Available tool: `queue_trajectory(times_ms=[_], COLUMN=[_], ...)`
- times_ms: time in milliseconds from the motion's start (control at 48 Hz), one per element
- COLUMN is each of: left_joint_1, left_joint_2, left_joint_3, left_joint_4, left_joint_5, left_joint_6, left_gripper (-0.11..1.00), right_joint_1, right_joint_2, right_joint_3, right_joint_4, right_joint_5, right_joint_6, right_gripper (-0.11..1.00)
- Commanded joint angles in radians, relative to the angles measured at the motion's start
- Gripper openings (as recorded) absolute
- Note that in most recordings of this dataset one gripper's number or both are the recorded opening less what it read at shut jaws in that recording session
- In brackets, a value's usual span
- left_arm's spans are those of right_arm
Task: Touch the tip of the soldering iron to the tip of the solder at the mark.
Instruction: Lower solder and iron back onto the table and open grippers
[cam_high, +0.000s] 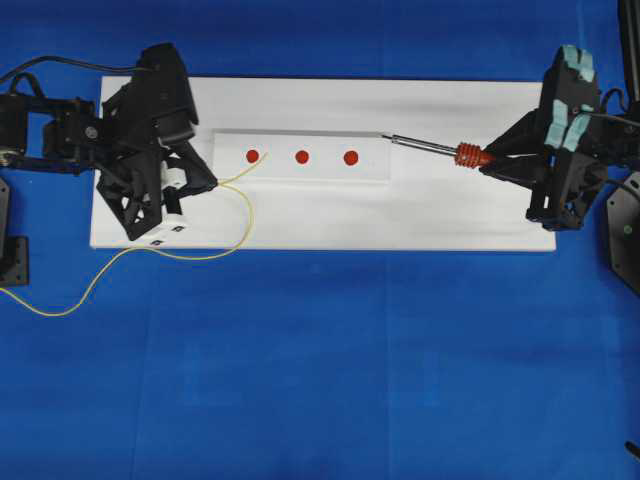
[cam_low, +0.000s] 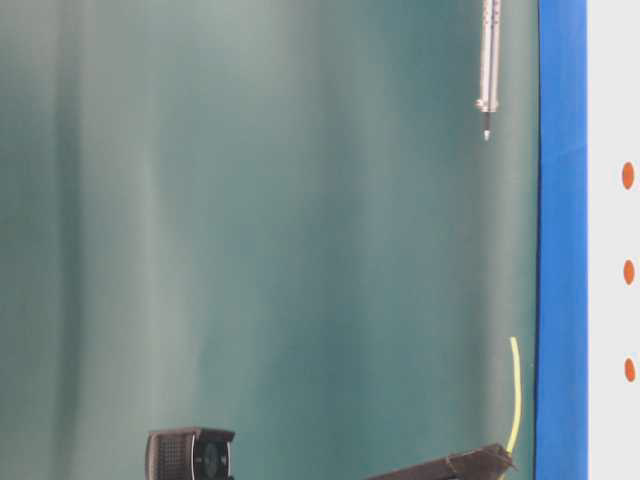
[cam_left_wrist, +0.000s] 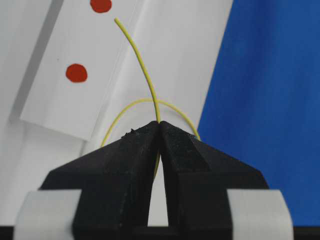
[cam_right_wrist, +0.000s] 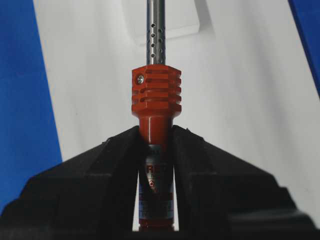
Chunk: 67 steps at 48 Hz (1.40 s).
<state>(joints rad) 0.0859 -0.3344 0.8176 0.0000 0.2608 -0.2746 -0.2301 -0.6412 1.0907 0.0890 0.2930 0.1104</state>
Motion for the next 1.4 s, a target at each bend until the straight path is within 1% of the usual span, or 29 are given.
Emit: queue_trajectory(times_ms=[0,83,188,271,313,459,563,625,750,834,938,1084,1147,1272,1376], left_joint_1=[-0.009,-0.020,-0.043,-0.083,-0.107,-0.206,-0.285,-0.342,-0.446,-0.494,-0.538,-0.561,-0.561,-0.560,-0.546], left_joint_2=[-0.021,-0.021,-0.023,-0.032,-0.038,-0.055,-0.055,-0.051,-0.020,0.021,0.103,0.210,0.255,0.344,0.391], left_joint_3=[-0.005,-0.006,-0.006,-0.006,-0.006,0.008,0.018,0.020,0.029,0.043,0.058,0.063,0.064,0.066,0.066], left_joint_4=[0.002,0.002,0.002,-0.002,-0.002,-0.002,-0.002,-0.002,-0.002,-0.002,-0.002,-0.002,-0.002,-0.002,-0.002], left_joint_5=[-0.015,-0.015,-0.017,-0.026,-0.035,-0.080,-0.117,-0.140,-0.195,-0.253,-0.337,-0.416,-0.439,-0.477,-0.489], left_joint_6=[-0.003,-0.006,-0.008,-0.012,-0.021,-0.080,-0.118,-0.126,-0.130,-0.135,-0.140,-0.140,-0.140,-0.138,-0.130], left_gripper=[0.02,0.02,0.02,0.02,0.02,0.02,0.02,0.02,0.02,0.02,0.02,0.02,0.02,0.02,0.02], right_joint_1=[-0.002,-0.002,0.017,0.061,0.092,0.247,0.347,0.400,0.485,0.537,0.574,0.601,0.611,0.626,0.643], right_joint_2=[0.006,0.011,0.003,-0.009,-0.014,-0.011,0.017,0.041,0.118,0.193,0.287,0.437,0.502,0.591,0.646], right_joint_3=[-0.012,-0.014,-0.021,-0.029,-0.032,-0.035,-0.038,-0.044,-0.067,-0.095,-0.121,-0.146,-0.158,-0.173,-0.183], right_joint_4=[0.003,0.005,0.009,0.011,0.011,0.011,0.011,0.011,0.011,0.012,0.012,0.015,0.029,0.044,0.052], right_joint_5=[-0.011,-0.012,-0.014,-0.023,-0.037,-0.114,-0.166,-0.196,-0.258,-0.288,-0.307,-0.368,-0.400,-0.433,-0.451], right_joint_6=[0.011,0.032,0.074,0.106,0.121,0.166,0.190,0.199,0.202,0.202,0.202,0.202,0.202,0.202,0.202], right_gripper=[0.06,0.06,0.06,0.06,0.06,0.06,0.06,0.06,0.06,0.06,0.06,0.06,0.06,0.06,0.06])
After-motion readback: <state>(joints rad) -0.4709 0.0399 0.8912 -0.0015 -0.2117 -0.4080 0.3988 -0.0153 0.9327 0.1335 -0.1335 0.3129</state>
